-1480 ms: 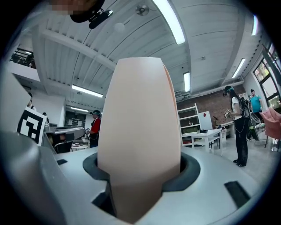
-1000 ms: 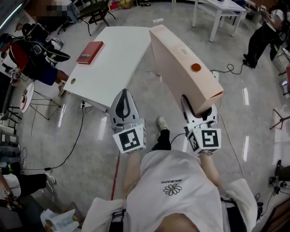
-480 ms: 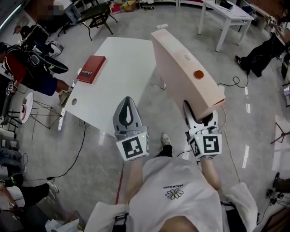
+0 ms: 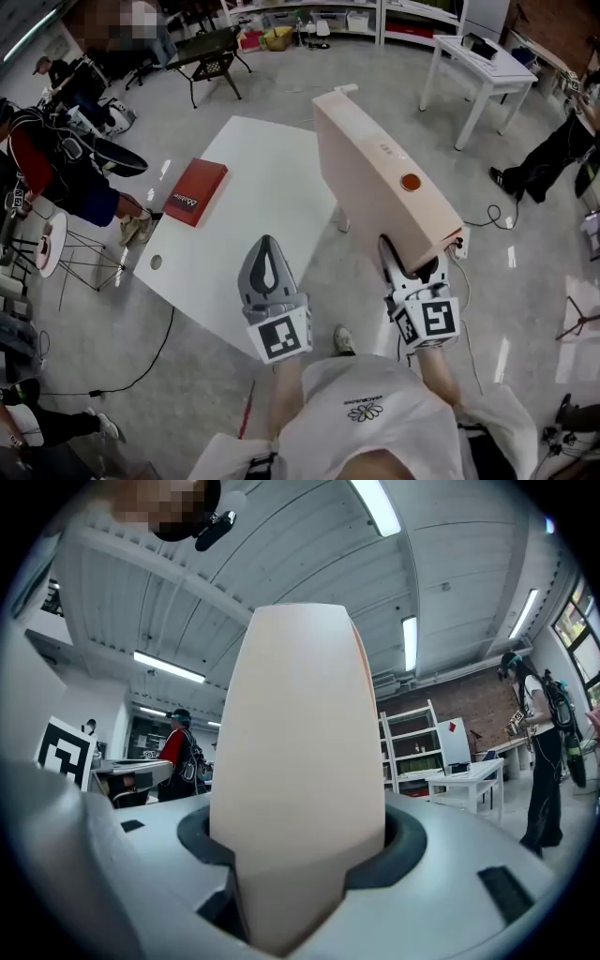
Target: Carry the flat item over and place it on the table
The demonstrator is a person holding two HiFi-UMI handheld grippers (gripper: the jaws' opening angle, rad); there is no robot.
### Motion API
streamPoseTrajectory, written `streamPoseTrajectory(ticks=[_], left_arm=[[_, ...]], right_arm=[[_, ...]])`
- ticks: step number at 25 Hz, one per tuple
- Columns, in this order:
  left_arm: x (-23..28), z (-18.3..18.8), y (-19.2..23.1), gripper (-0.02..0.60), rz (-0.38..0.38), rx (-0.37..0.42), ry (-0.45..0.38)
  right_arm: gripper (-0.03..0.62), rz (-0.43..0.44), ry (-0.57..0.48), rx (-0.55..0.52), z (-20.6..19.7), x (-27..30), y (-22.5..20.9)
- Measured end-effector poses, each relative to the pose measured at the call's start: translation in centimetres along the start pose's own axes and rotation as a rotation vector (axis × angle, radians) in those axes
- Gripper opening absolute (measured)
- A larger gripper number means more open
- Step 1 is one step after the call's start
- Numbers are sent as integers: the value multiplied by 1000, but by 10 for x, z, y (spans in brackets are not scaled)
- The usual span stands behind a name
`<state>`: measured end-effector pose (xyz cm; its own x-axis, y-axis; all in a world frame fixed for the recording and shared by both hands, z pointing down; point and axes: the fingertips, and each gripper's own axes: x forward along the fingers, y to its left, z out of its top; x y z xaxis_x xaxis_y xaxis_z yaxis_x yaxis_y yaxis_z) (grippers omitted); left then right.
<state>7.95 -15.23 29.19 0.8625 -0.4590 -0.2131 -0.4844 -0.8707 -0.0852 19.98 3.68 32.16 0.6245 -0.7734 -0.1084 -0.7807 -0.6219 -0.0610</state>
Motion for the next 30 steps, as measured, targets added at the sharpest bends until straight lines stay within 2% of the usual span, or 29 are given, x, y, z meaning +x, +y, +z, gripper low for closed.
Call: streamPoseTrajectory(ticks=[3,7,16,22,26,30], left_arm=[[17,-14,9,15,13,6,17],[33,-8,14,15,31,10,16],[26,-3,34,15,129,44,28],[7,-16,52,15,288,67,54],[-6,-11,72,15,398,129,73],[-18,0,89,15,527,158,79]], right_arm=[[278,23,-5,2,-7,24,2],[278,33,-9,21,0,44,0],[278,126,-20,60,1,69,13],[278,263,-35,84,-11,94,18],[278,355,-61,75,-1,112,33],[278,439,-75,73,3,132,47]])
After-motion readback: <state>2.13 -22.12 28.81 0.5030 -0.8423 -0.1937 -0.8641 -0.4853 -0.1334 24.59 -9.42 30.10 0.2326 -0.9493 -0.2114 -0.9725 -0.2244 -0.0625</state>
